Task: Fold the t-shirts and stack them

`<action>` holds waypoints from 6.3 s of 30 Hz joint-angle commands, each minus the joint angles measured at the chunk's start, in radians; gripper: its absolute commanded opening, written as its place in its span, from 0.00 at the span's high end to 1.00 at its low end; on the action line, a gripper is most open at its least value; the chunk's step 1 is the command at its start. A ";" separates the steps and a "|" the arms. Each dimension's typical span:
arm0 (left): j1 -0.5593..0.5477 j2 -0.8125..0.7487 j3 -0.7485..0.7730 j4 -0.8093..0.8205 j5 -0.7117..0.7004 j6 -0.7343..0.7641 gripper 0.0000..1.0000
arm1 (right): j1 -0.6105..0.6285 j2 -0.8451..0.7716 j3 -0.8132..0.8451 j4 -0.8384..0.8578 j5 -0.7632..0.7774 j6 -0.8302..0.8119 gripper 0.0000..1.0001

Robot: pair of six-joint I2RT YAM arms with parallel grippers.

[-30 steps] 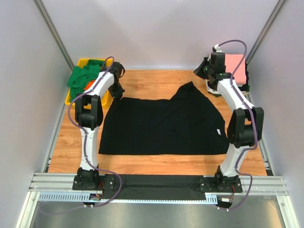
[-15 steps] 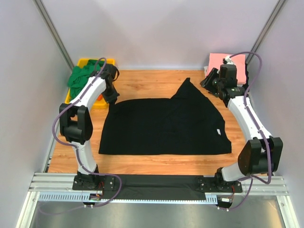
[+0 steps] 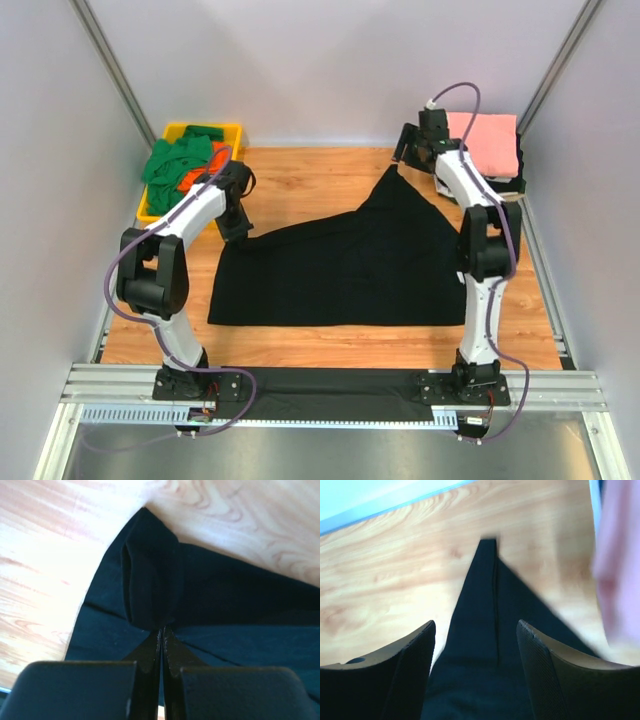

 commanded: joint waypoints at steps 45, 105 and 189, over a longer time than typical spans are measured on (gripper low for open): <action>-0.001 -0.085 0.084 -0.029 -0.045 0.130 1.00 | 0.074 -0.143 0.030 -0.112 0.191 -0.069 1.00; -0.041 -0.180 -0.375 0.246 0.037 0.050 0.50 | 0.172 -0.612 -0.912 -0.129 0.132 0.292 0.29; -0.697 -0.892 -0.865 0.344 0.116 -0.284 0.27 | 0.494 -1.241 -1.325 -0.241 0.095 0.619 0.17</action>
